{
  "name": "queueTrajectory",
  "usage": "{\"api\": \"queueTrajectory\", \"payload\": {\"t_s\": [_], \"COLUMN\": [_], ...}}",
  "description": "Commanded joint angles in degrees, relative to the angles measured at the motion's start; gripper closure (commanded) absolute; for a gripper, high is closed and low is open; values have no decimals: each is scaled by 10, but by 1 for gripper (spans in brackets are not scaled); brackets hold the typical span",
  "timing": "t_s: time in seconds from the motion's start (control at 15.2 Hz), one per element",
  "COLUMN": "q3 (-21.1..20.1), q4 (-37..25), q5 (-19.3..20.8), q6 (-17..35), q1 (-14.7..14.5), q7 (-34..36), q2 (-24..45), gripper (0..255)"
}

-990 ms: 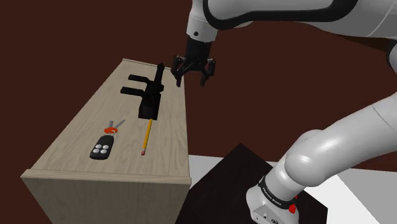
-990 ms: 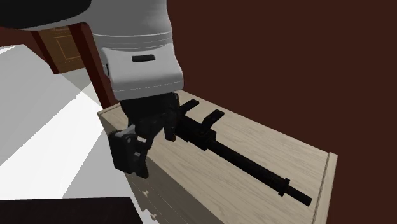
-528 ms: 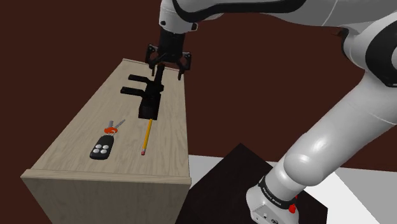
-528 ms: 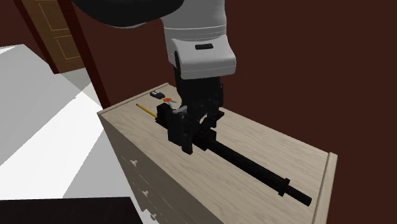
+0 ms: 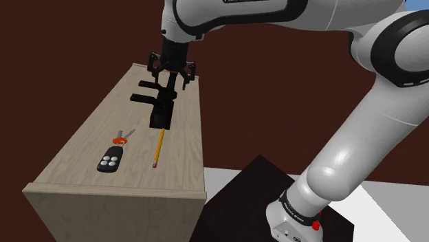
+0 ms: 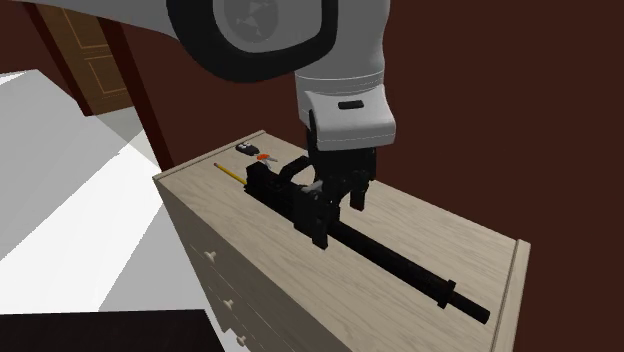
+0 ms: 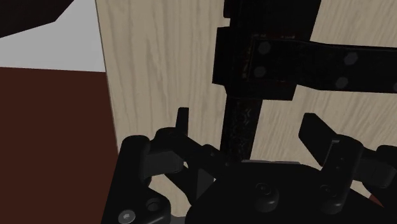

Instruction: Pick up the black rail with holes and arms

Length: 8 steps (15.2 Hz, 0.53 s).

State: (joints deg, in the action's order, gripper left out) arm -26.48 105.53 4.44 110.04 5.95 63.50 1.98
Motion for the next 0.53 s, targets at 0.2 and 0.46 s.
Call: {"api": "queueTrajectory", "payload": {"t_s": [0.2,0.46], "q3": [0,0], "q4": [18,18], "q5": [2,2], "q6": [20,20], "q1": [0,0], "q7": [2,2], "q2": [2,2], "gripper": [0,255]}}
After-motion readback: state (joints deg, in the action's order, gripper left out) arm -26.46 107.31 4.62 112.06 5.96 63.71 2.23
